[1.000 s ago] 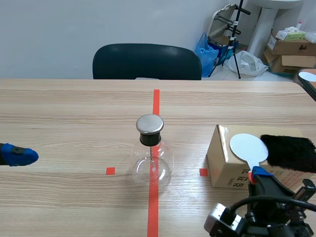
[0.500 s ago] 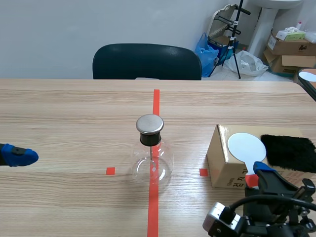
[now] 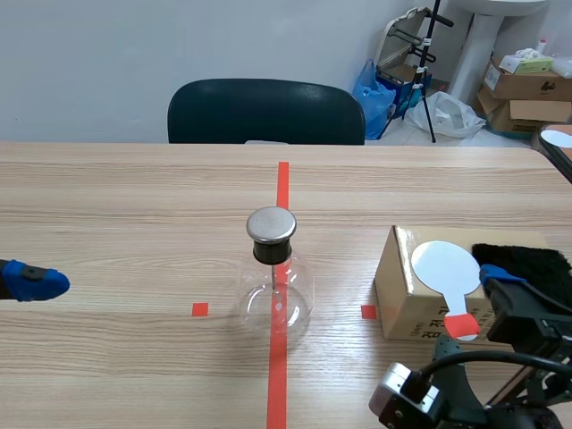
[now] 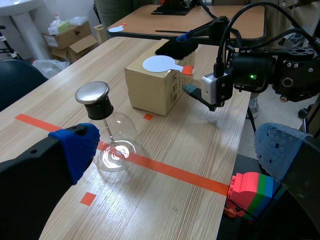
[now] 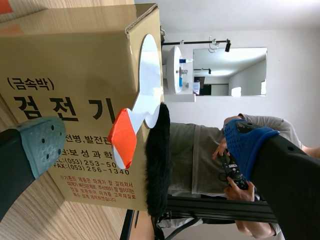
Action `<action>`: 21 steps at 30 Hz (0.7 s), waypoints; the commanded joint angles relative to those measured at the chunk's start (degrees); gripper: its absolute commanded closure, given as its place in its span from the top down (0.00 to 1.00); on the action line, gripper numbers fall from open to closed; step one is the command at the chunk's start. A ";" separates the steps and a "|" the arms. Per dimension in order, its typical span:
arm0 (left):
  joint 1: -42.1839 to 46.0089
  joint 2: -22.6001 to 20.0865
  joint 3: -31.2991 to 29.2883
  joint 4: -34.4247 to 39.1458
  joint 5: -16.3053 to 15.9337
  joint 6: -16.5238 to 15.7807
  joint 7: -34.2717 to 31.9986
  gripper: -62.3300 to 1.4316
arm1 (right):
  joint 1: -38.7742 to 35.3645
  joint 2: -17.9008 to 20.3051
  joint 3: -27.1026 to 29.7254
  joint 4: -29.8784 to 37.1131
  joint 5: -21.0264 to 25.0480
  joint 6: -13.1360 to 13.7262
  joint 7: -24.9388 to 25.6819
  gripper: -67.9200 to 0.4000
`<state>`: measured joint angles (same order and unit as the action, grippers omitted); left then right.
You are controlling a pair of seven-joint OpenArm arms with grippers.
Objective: Do the electroscope experiment
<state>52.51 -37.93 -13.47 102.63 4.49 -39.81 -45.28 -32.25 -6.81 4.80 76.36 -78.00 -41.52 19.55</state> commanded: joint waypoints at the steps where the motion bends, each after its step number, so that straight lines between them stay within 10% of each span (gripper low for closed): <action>1: -0.15 0.59 0.04 0.37 -0.92 -0.07 -0.83 1.00 | 0.04 0.59 0.00 0.63 0.22 -3.34 0.04 1.00; 21: -0.15 0.59 0.04 0.37 -2.97 -0.07 -0.79 1.00 | 0.04 0.61 0.07 0.66 0.00 -3.34 -0.39 1.00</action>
<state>52.51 -37.93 -13.47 102.63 2.37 -39.81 -45.28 -32.25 -6.81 4.80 76.36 -78.08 -41.52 19.18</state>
